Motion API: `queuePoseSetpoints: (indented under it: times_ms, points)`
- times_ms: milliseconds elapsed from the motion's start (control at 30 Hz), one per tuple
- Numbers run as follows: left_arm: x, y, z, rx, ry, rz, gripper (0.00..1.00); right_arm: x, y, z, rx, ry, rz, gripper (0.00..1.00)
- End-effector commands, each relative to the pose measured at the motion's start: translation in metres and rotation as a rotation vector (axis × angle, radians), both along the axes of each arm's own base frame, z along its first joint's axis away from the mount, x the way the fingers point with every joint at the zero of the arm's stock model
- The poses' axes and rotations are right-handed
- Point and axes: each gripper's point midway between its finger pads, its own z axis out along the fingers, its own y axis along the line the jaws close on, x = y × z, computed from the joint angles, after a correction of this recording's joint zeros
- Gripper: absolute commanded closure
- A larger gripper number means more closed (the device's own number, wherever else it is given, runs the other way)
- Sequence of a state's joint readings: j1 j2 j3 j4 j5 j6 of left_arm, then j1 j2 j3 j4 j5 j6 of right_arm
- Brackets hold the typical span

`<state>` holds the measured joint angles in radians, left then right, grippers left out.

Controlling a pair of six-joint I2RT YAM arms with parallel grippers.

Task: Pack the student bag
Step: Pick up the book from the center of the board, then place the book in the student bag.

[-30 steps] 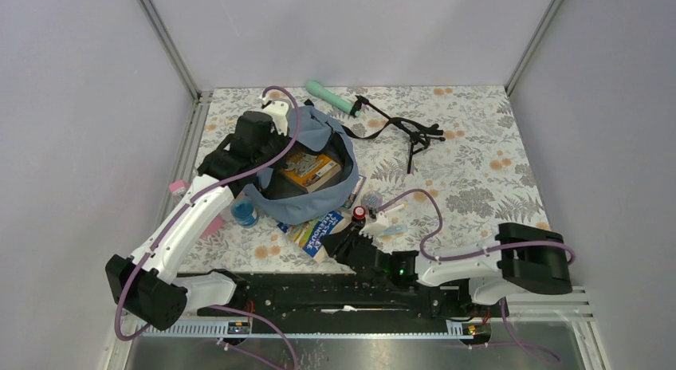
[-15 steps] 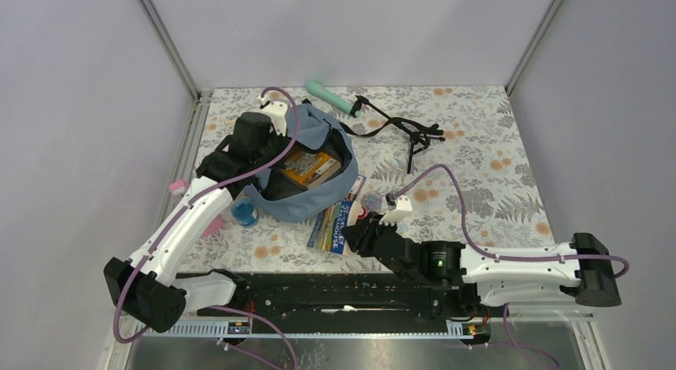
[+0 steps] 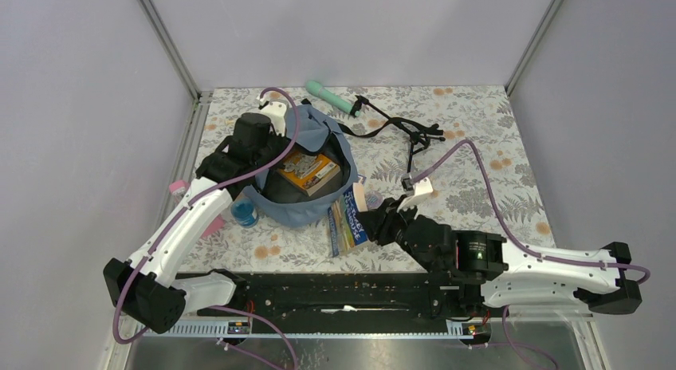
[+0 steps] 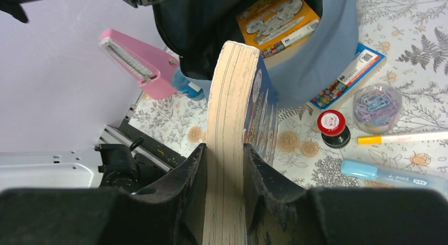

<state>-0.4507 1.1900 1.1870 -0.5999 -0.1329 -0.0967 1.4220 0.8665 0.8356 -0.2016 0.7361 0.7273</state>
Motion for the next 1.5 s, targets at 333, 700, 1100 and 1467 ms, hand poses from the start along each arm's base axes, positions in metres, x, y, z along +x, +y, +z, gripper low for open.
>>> queuePoseSetpoints:
  times_ms: [333,700,1100,1467]
  points:
    - [0.016,0.017,0.014,0.077,-0.052,0.082,1.0,0.012,0.022,0.124,0.22,-0.099,0.079,1.0]
    - [0.015,0.015,0.015,0.07,-0.053,0.071,1.0,0.059,0.048,0.129,0.35,-0.104,0.029,1.0]
    - [0.014,0.013,0.015,0.062,-0.05,0.063,1.0,0.119,0.049,0.023,0.298,0.008,-0.153,1.0]
    - [0.014,0.011,0.013,0.057,-0.045,0.06,1.0,0.126,0.05,-0.08,0.213,0.175,-0.116,0.89]
